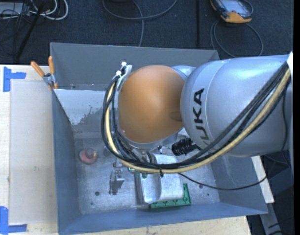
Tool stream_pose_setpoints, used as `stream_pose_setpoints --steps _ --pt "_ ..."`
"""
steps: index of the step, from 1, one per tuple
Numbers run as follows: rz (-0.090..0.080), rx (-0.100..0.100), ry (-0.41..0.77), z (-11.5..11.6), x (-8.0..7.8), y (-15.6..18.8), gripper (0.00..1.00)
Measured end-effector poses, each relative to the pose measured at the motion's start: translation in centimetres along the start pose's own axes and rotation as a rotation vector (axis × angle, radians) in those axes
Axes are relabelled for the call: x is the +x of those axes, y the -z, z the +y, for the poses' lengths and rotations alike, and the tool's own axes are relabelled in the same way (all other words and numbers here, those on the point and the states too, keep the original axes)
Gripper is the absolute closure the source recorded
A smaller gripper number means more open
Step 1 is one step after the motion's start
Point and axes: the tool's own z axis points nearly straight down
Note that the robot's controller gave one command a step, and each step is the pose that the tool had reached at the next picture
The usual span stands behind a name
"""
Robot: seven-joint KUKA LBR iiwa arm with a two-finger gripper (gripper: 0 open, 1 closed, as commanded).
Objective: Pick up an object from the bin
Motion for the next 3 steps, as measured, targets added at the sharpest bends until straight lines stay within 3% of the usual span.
stream_pose_setpoints --steps 1,2,3 --pt "-0.025 -0.010 0.019 2.9 -8.9 -16.0 0.00" --pt "-0.021 -0.008 0.014 3.0 -9.3 -15.4 0.00" --pt "-0.011 -0.005 -0.235 3.1 -10.5 -16.4 0.00"
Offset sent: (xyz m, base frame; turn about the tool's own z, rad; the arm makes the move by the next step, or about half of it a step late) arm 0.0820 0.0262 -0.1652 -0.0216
